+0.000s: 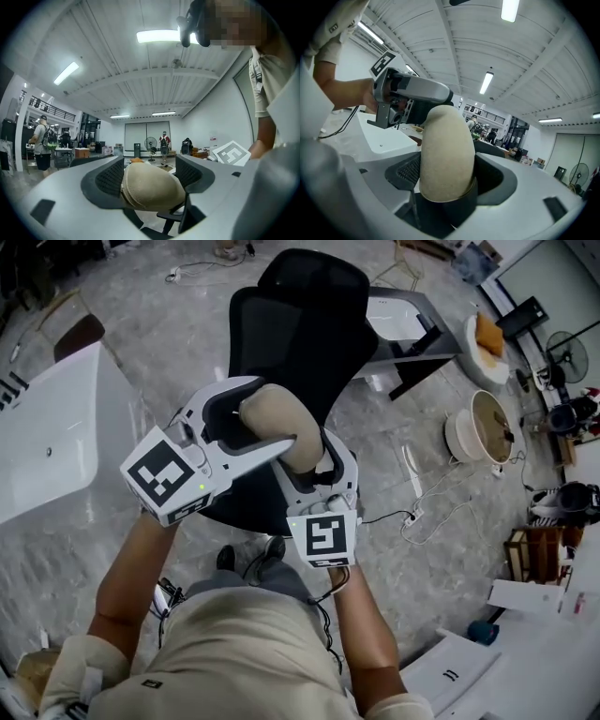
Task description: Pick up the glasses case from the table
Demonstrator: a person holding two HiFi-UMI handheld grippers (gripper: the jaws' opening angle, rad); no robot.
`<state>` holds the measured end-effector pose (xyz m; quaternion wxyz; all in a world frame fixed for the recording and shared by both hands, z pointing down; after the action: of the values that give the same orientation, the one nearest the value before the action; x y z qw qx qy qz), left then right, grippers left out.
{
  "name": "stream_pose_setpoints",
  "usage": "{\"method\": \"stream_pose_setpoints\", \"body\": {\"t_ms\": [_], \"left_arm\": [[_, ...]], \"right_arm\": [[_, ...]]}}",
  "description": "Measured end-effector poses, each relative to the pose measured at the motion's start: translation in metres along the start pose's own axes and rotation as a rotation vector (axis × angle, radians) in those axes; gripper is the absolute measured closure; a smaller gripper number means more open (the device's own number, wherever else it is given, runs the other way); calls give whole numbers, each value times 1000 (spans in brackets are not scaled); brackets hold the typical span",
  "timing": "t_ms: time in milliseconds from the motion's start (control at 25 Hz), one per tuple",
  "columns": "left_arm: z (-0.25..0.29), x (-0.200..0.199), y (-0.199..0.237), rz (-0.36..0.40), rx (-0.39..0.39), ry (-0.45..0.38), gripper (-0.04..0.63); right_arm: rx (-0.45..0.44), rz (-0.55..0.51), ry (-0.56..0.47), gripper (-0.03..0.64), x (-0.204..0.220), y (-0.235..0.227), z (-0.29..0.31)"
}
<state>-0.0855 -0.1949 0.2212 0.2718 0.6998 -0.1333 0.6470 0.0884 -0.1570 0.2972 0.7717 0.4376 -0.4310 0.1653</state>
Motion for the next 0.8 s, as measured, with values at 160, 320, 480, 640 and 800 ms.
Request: {"method": "stream_pose_setpoints", "body": {"t_ms": [160, 320, 480, 640, 800], "left_arm": [[-11, -14, -17, 28, 16, -38, 242], [-22, -29, -35, 53, 24, -62, 242], [-35, -34, -48, 32, 22, -43, 242], [-38, -48, -59, 88, 78, -163, 242], [-45, -48, -68, 73, 78, -139, 242]], "right_arm": [[25, -16, -11, 278, -15, 0, -17], [66, -57, -34, 279, -32, -1, -34], [85, -129, -62, 279, -47, -1, -47], [95, -148, -63, 279, -53, 1, -56], [104, -158, -69, 279, -59, 2, -66]]}}
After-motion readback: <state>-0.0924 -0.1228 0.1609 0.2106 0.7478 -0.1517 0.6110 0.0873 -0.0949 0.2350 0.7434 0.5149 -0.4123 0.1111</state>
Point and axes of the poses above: the fingertips, and each gripper's own axes: z forward along the fingers, y to its left, x out of its underside, the point moved 10 cm from there along -z, backward along the fingers, and after that the axes turned 13 degrees about -z, right-handed, at the moved point
